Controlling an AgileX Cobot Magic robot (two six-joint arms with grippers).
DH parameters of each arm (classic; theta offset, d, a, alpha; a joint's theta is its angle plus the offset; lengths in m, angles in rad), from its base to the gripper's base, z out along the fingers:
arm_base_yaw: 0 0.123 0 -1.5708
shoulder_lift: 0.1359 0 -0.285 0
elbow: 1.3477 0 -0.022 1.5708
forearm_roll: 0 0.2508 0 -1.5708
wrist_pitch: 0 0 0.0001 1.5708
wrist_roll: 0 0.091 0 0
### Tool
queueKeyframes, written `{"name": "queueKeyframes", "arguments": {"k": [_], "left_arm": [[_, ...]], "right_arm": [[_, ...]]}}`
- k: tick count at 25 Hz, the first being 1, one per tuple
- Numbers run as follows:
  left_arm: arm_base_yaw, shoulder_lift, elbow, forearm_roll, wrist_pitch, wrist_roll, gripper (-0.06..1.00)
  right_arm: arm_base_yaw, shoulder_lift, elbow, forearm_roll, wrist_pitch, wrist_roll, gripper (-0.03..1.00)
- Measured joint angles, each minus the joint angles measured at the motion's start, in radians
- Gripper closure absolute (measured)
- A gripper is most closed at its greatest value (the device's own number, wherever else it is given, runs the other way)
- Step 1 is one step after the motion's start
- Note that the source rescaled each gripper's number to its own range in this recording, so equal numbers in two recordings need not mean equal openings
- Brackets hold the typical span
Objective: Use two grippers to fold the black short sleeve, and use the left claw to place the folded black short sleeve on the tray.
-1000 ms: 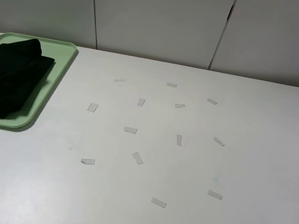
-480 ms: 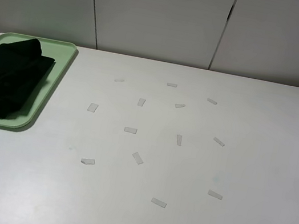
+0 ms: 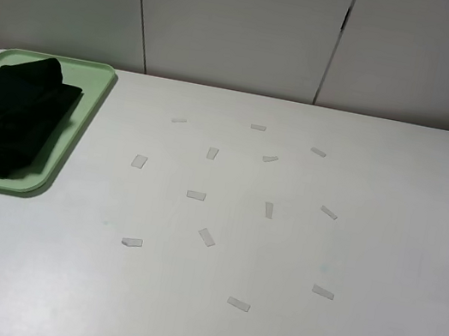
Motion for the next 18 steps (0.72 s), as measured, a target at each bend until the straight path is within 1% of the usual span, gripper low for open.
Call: {"name": "queueKeyframes", "arguments": {"k": [18], "left_arm": [[0.000,0.000,0.000,0.000,0.000,0.000,-0.05]], "right_arm": [[0.000,0.000,0.000,0.000,0.000,0.000,-0.03]]}}
